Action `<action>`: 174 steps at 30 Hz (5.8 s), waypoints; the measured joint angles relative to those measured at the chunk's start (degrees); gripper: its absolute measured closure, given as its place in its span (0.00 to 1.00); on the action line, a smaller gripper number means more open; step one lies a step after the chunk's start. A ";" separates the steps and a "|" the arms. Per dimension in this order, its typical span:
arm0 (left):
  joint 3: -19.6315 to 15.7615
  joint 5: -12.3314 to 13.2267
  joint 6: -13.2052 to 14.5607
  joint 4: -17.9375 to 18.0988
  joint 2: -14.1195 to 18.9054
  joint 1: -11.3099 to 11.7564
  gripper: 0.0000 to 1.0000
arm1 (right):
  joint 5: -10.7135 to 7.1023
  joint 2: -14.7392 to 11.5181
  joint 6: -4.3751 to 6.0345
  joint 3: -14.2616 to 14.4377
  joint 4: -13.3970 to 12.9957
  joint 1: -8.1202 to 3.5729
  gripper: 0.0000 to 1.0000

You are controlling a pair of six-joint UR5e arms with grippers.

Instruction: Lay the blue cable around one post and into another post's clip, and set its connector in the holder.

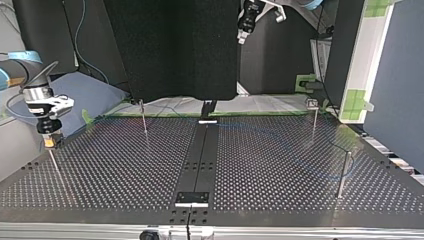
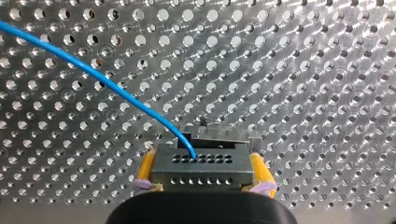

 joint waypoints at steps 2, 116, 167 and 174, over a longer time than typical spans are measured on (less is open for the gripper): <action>0.00 -0.02 0.00 0.00 0.00 -0.01 0.00 | 0.08 0.04 0.25 0.09 -0.43 0.05 1.00; 0.00 -0.07 0.00 -0.09 -0.01 -0.05 0.00 | 3.19 0.50 7.88 0.25 -4.33 1.82 0.00; 0.00 -0.06 0.00 -0.09 -0.02 -0.06 0.00 | 9.71 0.46 8.09 0.26 -3.75 1.51 0.00; 0.00 -0.07 0.00 -0.09 0.00 -0.05 0.00 | 11.48 0.45 8.15 0.27 -3.22 1.41 0.00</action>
